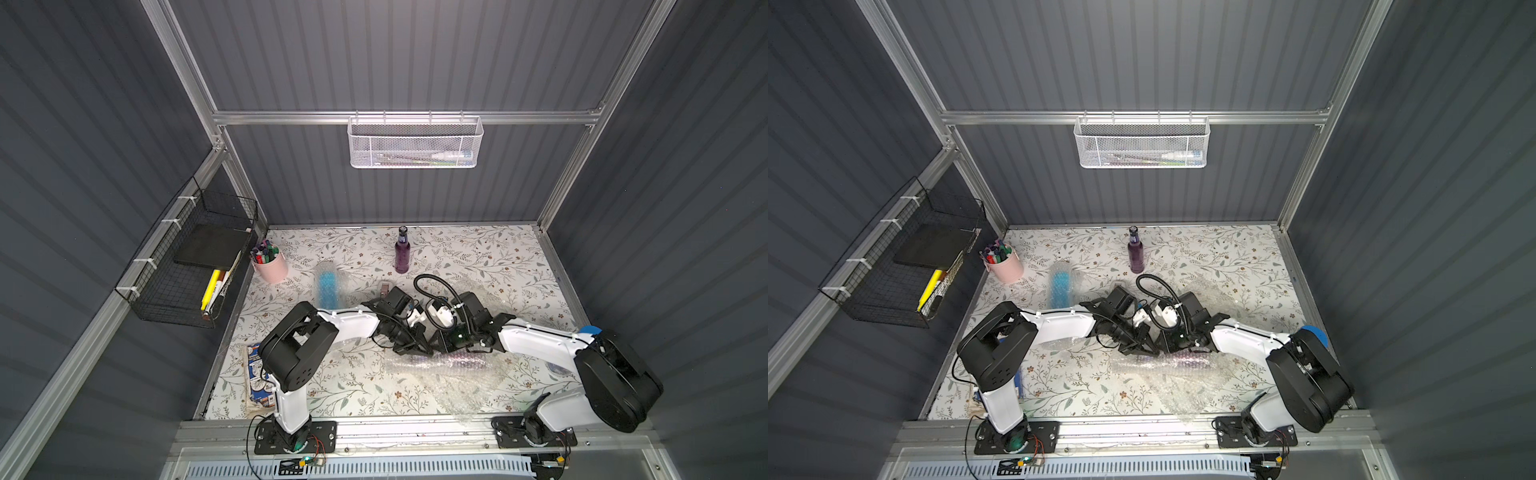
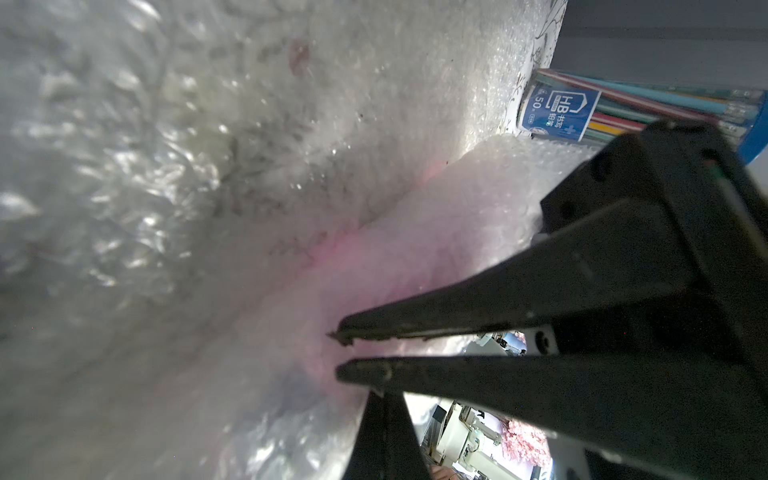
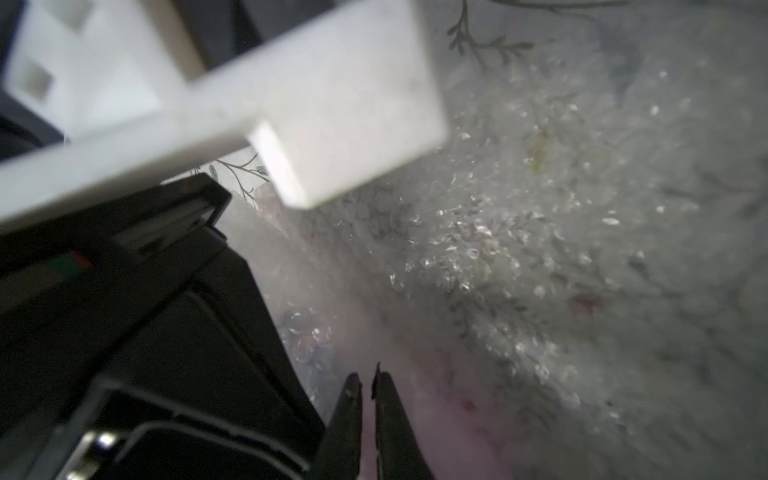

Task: Wrap wine bottles in bubble wrap
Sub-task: Stick the tape on the bubble wrap.

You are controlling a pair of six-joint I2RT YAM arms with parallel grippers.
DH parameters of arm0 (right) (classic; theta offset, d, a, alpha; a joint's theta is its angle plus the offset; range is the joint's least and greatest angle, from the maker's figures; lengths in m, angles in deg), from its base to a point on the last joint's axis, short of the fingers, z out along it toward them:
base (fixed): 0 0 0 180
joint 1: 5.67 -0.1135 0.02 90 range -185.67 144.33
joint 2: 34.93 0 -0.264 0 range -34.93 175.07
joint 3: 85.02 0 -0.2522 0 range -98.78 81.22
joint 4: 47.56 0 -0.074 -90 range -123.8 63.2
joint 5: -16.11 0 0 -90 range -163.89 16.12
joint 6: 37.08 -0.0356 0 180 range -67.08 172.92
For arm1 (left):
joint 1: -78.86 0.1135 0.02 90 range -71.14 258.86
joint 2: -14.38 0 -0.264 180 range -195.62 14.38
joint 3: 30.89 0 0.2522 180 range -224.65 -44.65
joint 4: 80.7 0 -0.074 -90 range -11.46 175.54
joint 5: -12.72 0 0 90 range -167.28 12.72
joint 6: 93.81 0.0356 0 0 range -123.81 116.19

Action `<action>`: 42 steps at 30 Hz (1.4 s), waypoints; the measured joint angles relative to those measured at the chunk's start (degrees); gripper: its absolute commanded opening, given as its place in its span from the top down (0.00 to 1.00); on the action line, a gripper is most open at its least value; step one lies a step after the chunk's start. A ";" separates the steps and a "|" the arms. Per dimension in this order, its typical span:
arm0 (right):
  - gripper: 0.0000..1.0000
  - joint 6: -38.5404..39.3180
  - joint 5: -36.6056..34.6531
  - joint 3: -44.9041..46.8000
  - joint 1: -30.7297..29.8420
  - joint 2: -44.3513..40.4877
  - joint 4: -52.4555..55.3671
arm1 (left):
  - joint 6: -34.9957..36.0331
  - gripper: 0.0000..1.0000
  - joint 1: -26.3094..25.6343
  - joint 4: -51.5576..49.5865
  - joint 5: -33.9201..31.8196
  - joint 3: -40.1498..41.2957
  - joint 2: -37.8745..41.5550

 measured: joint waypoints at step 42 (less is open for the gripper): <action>0.89 3.56 2.86 -1.01 -2.19 2.34 1.62 | -1.20 0.66 -2.51 -13.51 -7.34 -1.73 7.34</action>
